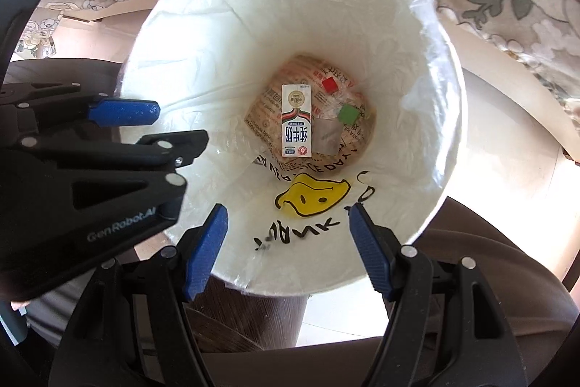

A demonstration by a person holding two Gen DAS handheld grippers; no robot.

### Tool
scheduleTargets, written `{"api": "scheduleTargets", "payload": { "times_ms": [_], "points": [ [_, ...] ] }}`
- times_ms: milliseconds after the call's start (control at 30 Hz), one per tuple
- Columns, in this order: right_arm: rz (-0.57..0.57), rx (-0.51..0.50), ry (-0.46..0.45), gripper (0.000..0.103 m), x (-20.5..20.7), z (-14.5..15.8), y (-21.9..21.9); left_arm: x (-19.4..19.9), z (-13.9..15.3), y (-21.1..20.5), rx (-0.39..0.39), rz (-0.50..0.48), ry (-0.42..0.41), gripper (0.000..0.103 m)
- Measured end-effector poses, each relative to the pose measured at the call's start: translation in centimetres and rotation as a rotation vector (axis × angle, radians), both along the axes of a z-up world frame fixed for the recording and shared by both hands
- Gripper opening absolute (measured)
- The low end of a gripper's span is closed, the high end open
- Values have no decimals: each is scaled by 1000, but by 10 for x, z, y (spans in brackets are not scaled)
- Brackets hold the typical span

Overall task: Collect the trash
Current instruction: 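Raise both open tools out of the bin and move over the bed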

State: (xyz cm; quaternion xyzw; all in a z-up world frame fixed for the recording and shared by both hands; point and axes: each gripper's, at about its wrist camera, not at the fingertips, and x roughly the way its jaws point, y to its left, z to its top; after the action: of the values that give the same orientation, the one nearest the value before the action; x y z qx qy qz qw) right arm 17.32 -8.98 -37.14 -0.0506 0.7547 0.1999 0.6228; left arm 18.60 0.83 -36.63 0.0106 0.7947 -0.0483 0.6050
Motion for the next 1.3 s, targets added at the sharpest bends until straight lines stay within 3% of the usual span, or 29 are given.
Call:
{"api": "scheduleTargets", "payload": {
  "times_ms": [167, 367, 800, 1033, 1300],
  "points": [
    [5, -6, -28, 70, -4, 21, -9, -11, 26, 2, -8, -24, -46, 49],
    [8, -39, -128, 70, -3, 65, -27, -17, 78, 8, -15, -39, -164, 49],
    [-2, 8, -432, 70, 0, 213, -63, -29, 208, -5, -25, -223, -434, 49],
    [-38, -7, -608, 70, 14, 296, -85, -8, 283, -12, -24, -284, -576, 55],
    [-83, -2, -765, 69, 41, 381, -107, 32, 333, -25, 16, -347, -669, 55]
  ]
}}
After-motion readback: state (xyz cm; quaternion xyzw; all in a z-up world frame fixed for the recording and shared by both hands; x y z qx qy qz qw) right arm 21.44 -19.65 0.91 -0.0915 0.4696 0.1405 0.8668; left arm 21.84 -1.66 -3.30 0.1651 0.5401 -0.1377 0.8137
